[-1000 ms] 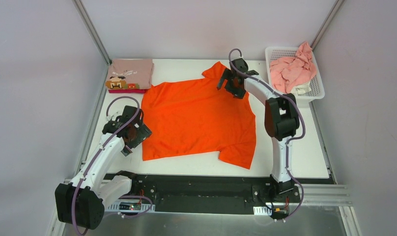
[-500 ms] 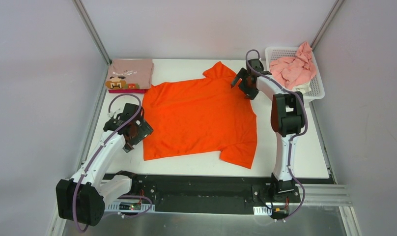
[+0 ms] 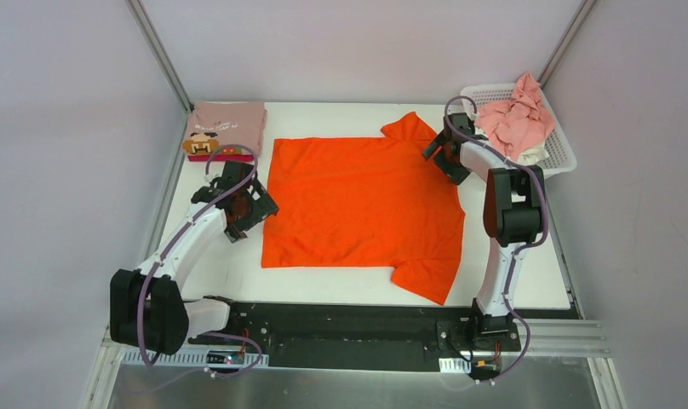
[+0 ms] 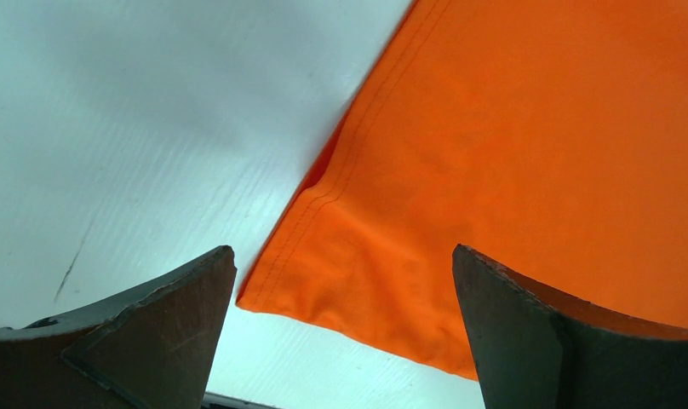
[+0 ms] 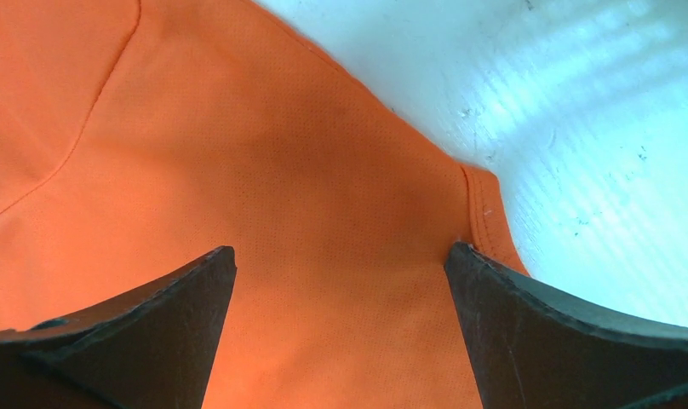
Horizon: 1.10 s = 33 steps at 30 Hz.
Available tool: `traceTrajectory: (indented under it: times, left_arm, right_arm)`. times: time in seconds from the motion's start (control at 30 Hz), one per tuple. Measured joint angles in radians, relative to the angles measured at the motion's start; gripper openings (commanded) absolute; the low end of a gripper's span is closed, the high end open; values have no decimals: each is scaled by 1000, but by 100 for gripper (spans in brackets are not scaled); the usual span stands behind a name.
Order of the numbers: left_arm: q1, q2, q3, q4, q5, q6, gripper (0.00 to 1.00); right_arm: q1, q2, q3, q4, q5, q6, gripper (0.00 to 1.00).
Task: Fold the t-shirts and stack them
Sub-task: Flatten out the tshirt, then grab the side of the flattened tshirt closest away from the robot with both arms
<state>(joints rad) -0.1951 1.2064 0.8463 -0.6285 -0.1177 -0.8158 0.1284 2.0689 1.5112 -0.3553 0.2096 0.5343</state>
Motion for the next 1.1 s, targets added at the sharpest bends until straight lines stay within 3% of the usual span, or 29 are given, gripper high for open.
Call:
traceTrajectory:
  times: [0.23, 0.47, 0.6, 0.73, 1.0, 1.1]
  left_arm:
    - [0, 34, 25, 39, 39, 17, 99]
    - [0, -196, -111, -72, 22, -70, 99]
    - [0, -327, -234, -146, 35, -145, 85]
    - [-15, -381, -319, -193, 58, -201, 71]
    - [-68, -349, -333, -153, 54, -286, 62]
    - [-75, -299, -347, -99, 54, -312, 49]
  right_arm:
    - [6, -11, -2, -22, -14, -13, 100]
    - [108, -115, 45, -129, -3, -84, 100]
    - [196, -321, 7, -139, 19, -89, 100]
    - [208, -562, -146, -120, 46, -63, 100]
    - [216, -910, -627, -121, 75, 29, 100]
    - [221, -1024, -721, -134, 79, 60, 100]
